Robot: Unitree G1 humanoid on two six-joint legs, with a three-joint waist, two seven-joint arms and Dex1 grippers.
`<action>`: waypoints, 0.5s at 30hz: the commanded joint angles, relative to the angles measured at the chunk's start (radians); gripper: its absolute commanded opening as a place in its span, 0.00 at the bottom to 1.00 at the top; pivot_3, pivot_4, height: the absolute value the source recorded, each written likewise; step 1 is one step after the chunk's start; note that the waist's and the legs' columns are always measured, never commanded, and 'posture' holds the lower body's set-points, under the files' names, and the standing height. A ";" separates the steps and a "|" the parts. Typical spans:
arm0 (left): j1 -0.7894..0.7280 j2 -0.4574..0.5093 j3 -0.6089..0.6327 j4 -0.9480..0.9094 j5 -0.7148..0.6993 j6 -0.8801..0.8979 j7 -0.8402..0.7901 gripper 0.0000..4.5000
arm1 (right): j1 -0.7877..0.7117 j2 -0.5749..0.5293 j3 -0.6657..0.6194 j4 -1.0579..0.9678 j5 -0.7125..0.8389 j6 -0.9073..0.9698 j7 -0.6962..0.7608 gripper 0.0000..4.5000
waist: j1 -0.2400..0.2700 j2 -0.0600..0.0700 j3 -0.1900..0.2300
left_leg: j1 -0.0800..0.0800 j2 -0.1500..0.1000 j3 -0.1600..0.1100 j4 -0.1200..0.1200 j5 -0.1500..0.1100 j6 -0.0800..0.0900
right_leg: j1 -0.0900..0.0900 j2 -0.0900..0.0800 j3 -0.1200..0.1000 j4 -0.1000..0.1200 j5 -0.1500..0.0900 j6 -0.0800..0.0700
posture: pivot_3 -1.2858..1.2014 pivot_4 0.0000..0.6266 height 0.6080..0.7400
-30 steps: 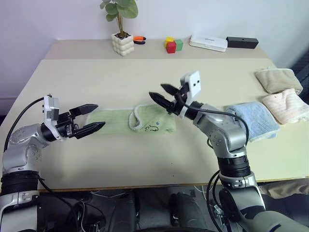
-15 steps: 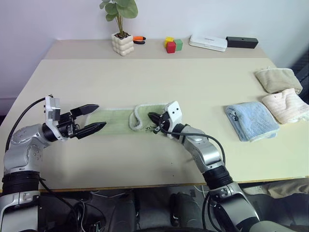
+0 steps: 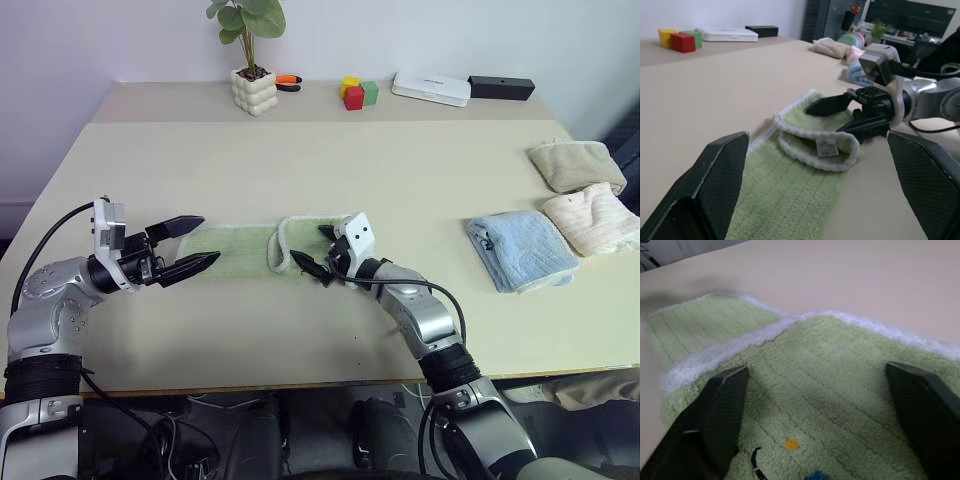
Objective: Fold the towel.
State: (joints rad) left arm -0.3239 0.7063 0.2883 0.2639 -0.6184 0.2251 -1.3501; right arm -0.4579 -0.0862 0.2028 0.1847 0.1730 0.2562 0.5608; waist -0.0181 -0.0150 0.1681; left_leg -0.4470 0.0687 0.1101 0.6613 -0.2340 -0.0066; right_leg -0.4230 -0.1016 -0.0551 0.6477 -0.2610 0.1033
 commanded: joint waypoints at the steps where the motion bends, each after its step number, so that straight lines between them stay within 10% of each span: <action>1: -0.004 0.005 0.006 -0.026 0.003 -0.017 -0.001 1.00 | -0.013 0.002 0.013 -0.112 0.027 0.029 0.033 0.99 | 0.000 0.000 0.000 | 0.000 0.000 0.000 0.000 0.000 0.000 | 0.000 0.000 0.000 0.000 0.000 0.000 | 0.52 0.24 0.96; 8: -0.006 0.002 0.006 -0.027 0.002 -0.018 0.002 1.00 | -0.034 -0.009 0.006 -0.249 0.089 0.170 0.071 0.99 | 0.001 0.000 0.000 | 0.000 0.000 0.000 0.000 0.000 0.000 | 0.000 0.000 0.000 0.000 0.000 0.000 | 0.52 0.24 0.96; 15: -0.001 -0.001 0.003 -0.025 0.002 -0.022 0.002 1.00 | -0.080 -0.005 -0.025 -0.311 0.137 0.200 0.063 0.35 | 0.002 0.000 0.000 | 0.000 0.000 0.000 0.000 0.000 0.000 | 0.000 0.000 0.000 0.000 0.000 0.000 | 0.52 0.24 0.96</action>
State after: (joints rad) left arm -0.3237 0.7060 0.2879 0.2640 -0.6177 0.2129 -1.3478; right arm -0.5291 -0.0957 0.1815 -0.0864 0.2982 0.4725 0.6247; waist -0.0161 -0.0152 0.1680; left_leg -0.4471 0.0687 0.1099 0.6613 -0.2341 -0.0065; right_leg -0.4230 -0.1016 -0.0552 0.6476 -0.2610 0.1033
